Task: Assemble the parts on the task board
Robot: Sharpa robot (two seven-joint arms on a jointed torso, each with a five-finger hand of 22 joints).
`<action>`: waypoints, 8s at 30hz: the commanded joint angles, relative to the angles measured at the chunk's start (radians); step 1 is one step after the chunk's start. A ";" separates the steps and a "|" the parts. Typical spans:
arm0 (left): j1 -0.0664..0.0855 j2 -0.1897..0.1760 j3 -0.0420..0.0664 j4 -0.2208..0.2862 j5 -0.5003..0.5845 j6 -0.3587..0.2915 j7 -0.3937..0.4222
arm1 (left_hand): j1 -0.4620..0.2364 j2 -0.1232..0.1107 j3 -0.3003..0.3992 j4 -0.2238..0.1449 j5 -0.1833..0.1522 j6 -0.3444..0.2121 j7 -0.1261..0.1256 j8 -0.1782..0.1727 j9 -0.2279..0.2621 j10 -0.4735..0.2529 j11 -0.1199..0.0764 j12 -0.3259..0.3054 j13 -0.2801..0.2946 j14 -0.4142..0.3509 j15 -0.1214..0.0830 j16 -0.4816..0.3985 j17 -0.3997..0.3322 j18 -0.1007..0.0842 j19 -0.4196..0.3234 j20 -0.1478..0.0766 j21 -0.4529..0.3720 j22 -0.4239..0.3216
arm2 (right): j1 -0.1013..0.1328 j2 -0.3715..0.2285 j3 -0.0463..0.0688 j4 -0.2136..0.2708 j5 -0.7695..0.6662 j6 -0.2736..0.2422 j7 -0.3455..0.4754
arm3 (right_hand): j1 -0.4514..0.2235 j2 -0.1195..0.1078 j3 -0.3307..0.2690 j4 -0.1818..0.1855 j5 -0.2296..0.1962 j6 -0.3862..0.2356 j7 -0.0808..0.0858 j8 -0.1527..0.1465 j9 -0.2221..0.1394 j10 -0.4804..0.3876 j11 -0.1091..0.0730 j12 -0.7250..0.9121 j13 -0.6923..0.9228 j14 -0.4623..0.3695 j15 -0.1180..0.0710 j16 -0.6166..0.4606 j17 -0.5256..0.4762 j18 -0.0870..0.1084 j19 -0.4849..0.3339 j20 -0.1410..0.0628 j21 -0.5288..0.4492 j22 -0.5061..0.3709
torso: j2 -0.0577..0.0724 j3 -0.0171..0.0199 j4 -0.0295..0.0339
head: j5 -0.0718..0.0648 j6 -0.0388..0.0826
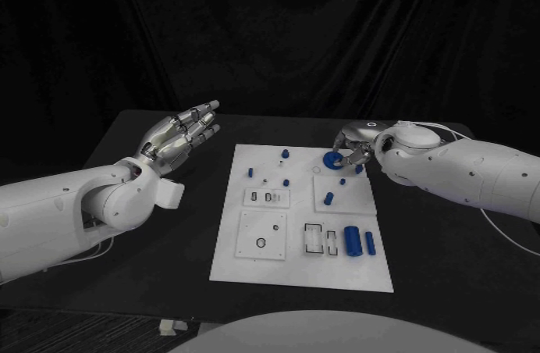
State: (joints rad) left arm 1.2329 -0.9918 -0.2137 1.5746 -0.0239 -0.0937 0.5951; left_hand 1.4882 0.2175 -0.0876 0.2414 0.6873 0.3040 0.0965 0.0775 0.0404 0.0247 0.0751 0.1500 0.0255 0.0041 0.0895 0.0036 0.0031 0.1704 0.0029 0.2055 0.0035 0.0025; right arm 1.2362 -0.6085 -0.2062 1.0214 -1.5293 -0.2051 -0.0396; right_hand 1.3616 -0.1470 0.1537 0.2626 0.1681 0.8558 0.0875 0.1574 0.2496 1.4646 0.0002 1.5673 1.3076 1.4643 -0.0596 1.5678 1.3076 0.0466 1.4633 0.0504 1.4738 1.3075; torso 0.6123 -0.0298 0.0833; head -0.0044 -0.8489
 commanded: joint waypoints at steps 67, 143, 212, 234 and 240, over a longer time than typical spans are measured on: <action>-0.002 0.002 0.001 0.007 0.000 0.019 0.008 | 0.011 -0.003 0.009 -0.007 0.007 -0.002 0.004 0.008 0.001 0.005 0.011 0.017 0.003 0.001 0.008 0.008 0.002 0.011 0.003 0.009 0.001 0.002 | 0.037 0.176 0.001 0.020 0.000 -0.003 0.061 | 0.008 0.007 0.075 -0.079 0.362 0.068 0.005 0.111 0.089 0.106 0.005 0.003 0.263 0.106 0.003 0.003 0.263 -0.016 0.037 0.004 0.000 0.205 | 0.001 0.0007 0.0013 | 0.007 -0.011; -0.002 0.001 0.001 0.000 0.000 0.028 0.007 | 0.011 -0.004 0.010 -0.008 0.007 -0.007 0.006 0.007 0.000 0.005 0.015 0.018 0.003 0.001 0.012 0.010 0.002 0.010 0.004 0.012 0.002 0.002 | 0.036 0.026 0.001 0.119 0.022 -0.174 0.117 | -0.029 0.002 0.013 0.003 0.043 -0.404 -0.057 -0.105 -0.153 0.106 -0.048 0.003 0.263 0.101 -0.037 -0.008 0.250 0.011 -0.021 -0.029 -0.120 0.168 | -0.001 0.0010 -0.0015 | 0.013 -0.010; -0.030 0.013 0.001 -0.021 0.000 0.059 0.007 | 0.013 -0.001 0.015 -0.010 0.008 -0.011 0.006 0.006 0.000 0.004 0.017 0.016 0.002 0.001 0.015 0.009 0.002 0.010 0.004 0.014 0.002 0.002 | -0.068 -0.210 -0.001 0.137 0.108 -0.160 0.063 | 0.031 0.003 0.014 0.016 0.137 -0.110 -0.005 0.046 -0.056 0.106 -0.010 0.003 0.263 0.106 -0.011 0.003 0.263 -0.007 0.029 -0.009 -0.061 0.210 | -0.019 0.0003 -0.0129 | 0.005 -0.024; -0.030 0.010 0.001 -0.020 0.000 0.062 0.004 | 0.014 0.000 0.016 -0.011 0.009 -0.012 0.007 0.006 0.000 0.003 0.018 0.017 0.002 0.001 0.016 0.010 0.002 0.010 0.005 0.015 0.002 0.003 | -0.084 -0.179 -0.001 0.098 0.108 -0.164 0.068 | 0.039 -0.003 0.006 0.019 0.063 -0.085 -0.002 0.079 -0.040 0.106 -0.007 0.003 0.263 0.106 -0.007 0.003 0.263 -0.006 0.028 -0.006 -0.067 0.209 | -0.019 -0.0003 -0.0135 | 0.006 -0.024; -0.031 0.010 0.001 -0.019 0.000 0.064 0.003 | 0.014 0.000 0.016 -0.011 0.009 -0.012 0.007 0.006 0.000 0.003 0.018 0.017 0.002 0.001 0.016 0.010 0.002 0.010 0.005 0.015 0.002 0.003 | -0.085 -0.172 0.000 0.092 0.108 -0.165 0.070 | 0.040 -0.003 0.006 0.019 0.062 -0.084 -0.002 0.081 -0.039 0.106 -0.007 0.003 0.263 0.106 -0.007 0.003 0.263 -0.005 0.028 -0.006 -0.068 0.209 | -0.019 -0.0005 -0.0126 | 0.005 -0.024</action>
State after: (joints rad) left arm 1.2034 -0.9826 -0.2139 1.5526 -0.0244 -0.0423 0.5876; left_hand 1.4920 0.2137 -0.0751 0.2289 0.6909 0.2966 0.1038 0.0812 0.0403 0.0271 0.0843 0.1625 0.0270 0.0076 0.1001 0.0074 0.0041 0.1703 0.0064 0.2161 0.0035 0.0036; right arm 1.1538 -0.7811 -0.2071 1.1158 -1.4205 -0.3705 0.0437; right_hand 1.3909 -0.1484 0.1630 0.2786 0.2352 0.7645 0.0826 0.2328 0.2093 1.4665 -0.0122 1.5673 1.3074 1.4659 -0.0721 1.5641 1.3074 0.0468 1.4652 0.0413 1.4124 1.3074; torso 0.5927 -0.0301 0.0700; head 0.0012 -0.8725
